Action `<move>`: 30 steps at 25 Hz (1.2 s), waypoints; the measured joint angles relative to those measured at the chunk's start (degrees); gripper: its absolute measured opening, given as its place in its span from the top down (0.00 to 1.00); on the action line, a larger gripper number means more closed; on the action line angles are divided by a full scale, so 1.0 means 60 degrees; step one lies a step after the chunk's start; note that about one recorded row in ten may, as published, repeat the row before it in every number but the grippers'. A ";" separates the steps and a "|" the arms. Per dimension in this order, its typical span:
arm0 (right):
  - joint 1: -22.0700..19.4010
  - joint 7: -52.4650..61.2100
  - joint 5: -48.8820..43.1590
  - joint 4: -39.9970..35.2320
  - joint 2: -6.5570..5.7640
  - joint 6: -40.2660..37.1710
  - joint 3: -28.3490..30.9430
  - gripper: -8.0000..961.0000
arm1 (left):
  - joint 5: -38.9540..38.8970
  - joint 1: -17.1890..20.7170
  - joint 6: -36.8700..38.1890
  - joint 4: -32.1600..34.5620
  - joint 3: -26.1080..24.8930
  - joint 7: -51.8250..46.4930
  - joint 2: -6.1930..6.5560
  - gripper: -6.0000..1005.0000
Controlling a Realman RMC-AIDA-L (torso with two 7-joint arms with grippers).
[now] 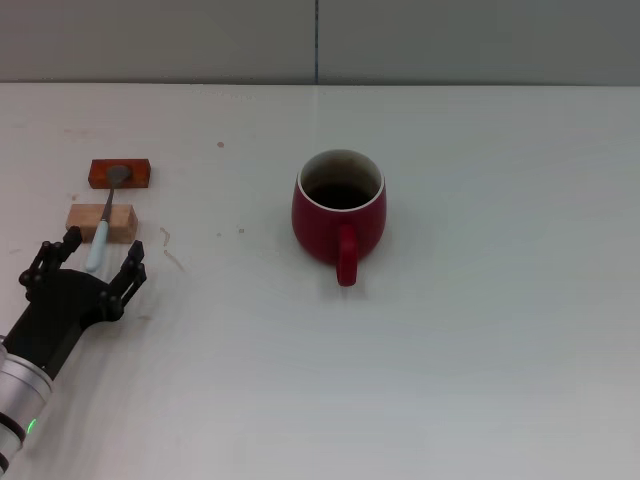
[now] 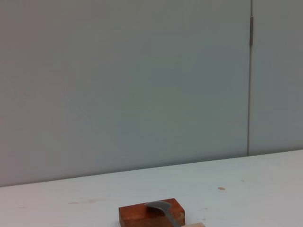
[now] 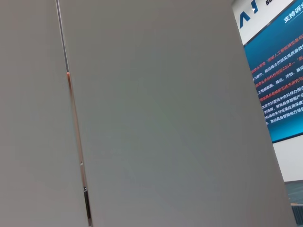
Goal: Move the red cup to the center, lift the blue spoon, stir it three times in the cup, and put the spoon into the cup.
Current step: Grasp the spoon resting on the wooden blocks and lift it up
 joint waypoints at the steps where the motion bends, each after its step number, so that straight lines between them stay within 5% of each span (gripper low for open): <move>1: -0.0001 0.0000 0.0000 0.0000 0.0000 0.0000 0.0000 0.21 | -0.0002 0.0026 -0.0007 0.0000 0.0001 -0.0050 0.0000 0.17; 16: -0.0055 0.0000 -0.0021 -0.0001 0.0000 -0.0011 -0.0014 0.21 | -0.0047 0.0028 -0.0092 0.0001 -0.0069 -0.0100 0.0000 0.48; 21: -0.0061 0.0000 -0.0025 -0.0001 0.0000 -0.0035 -0.0014 0.21 | -0.0107 -0.0001 -0.0128 0.0002 -0.0031 -0.0100 0.0000 0.50; 26: -0.0059 0.0000 -0.0029 -0.0001 0.0000 -0.0044 -0.0014 0.21 | -0.0114 -0.0006 -0.0181 0.0001 -0.0027 -0.0100 0.0000 0.67; 30: -0.0049 0.0000 -0.0030 -0.0001 0.0000 -0.0045 -0.0014 0.21 | -0.0118 -0.0006 -0.0184 0.0001 -0.0027 -0.0100 0.0000 0.67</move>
